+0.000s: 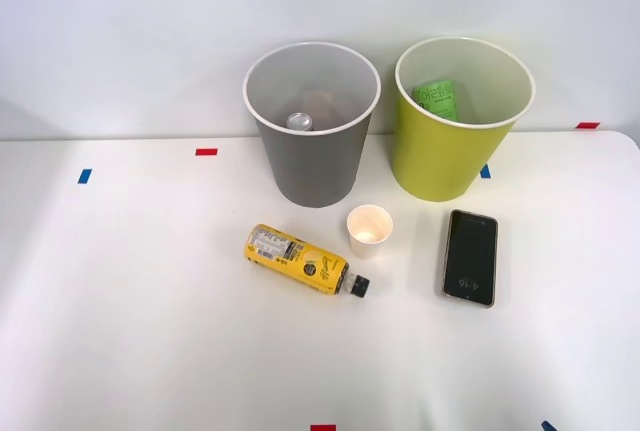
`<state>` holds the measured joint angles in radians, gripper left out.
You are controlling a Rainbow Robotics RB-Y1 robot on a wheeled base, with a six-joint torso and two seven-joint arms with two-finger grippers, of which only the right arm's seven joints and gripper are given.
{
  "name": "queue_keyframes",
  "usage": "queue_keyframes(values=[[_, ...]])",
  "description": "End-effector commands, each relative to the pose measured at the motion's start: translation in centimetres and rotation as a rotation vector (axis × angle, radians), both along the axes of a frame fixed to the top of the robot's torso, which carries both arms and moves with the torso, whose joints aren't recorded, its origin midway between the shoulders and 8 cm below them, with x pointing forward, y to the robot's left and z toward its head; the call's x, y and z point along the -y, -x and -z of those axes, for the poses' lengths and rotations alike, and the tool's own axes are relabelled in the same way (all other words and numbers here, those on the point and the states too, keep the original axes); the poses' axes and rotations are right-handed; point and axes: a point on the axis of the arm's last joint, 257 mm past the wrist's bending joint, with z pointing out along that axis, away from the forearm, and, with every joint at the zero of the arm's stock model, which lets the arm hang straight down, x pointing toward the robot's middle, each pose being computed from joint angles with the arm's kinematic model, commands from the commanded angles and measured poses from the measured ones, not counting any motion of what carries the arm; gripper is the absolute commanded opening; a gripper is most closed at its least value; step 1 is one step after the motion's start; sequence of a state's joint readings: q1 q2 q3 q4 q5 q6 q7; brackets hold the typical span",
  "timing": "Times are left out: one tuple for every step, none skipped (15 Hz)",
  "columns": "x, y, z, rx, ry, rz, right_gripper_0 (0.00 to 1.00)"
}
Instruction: Put cans in the gray bin, plastic bottles in the light green bin
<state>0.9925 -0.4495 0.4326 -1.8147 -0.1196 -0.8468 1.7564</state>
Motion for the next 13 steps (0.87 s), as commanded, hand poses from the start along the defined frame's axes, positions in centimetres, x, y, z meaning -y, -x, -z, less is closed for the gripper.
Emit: queue_keyframes(values=[[0.00,0.00,0.00,0.000,0.000,0.000,1.00],[0.00,0.00,0.00,0.000,0.000,0.000,1.00],[0.00,0.00,0.00,0.000,0.000,0.000,1.00],[0.00,0.00,0.00,0.000,0.000,0.000,1.00],[0.00,0.00,0.00,0.000,0.000,0.000,1.00],[0.00,0.00,0.00,0.000,0.000,0.000,1.00],[0.00,0.00,0.00,0.000,0.000,0.000,1.00],[0.00,0.00,0.00,0.000,0.000,0.000,1.00],[0.00,0.00,0.00,0.000,0.000,0.000,1.00],[0.00,0.00,0.00,0.000,0.000,0.000,1.00],[0.00,0.00,0.00,0.000,0.000,0.000,1.00],[0.00,0.00,0.00,0.000,0.000,0.000,1.00],[0.00,0.00,0.00,0.000,0.000,0.000,1.00]])
